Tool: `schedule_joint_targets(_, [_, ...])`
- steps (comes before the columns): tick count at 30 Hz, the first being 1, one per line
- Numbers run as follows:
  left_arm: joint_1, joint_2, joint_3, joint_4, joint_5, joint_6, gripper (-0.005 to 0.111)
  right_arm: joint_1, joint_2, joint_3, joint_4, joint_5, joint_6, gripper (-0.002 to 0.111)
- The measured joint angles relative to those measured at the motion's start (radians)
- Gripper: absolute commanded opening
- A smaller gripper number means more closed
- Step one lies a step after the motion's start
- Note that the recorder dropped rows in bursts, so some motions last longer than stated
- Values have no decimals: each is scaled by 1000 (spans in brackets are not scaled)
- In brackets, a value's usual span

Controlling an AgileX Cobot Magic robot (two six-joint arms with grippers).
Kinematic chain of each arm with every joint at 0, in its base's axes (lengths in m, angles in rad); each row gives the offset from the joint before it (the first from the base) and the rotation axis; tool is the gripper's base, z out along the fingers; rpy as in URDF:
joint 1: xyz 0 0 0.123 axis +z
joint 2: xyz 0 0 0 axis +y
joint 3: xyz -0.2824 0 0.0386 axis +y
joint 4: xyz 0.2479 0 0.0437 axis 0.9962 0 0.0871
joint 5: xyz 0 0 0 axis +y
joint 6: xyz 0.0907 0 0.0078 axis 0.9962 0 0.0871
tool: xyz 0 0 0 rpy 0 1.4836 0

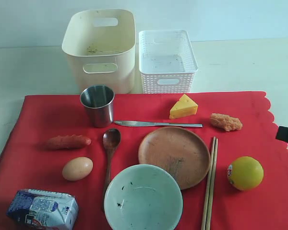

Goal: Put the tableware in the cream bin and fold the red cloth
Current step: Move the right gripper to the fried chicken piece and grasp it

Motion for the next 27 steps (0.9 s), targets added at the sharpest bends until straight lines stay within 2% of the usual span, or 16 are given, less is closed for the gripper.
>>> schedule_joint_targets(7, [0, 0, 0, 0, 0, 0, 3, 2, 153, -99, 4, 52, -49, 41])
schedule_joint_targets(16, [0, 0, 0, 0, 0, 0, 3, 178, 302, -214, 6, 14, -165, 73])
schedule_joint_targets(18, [0, 0, 0, 0, 0, 0, 3, 189, 343, -241, 6, 12, -190, 76])
schedule_joint_targets(27, [0, 0, 0, 0, 0, 0, 3, 192, 501, -365, 6, 11, -338, 76])
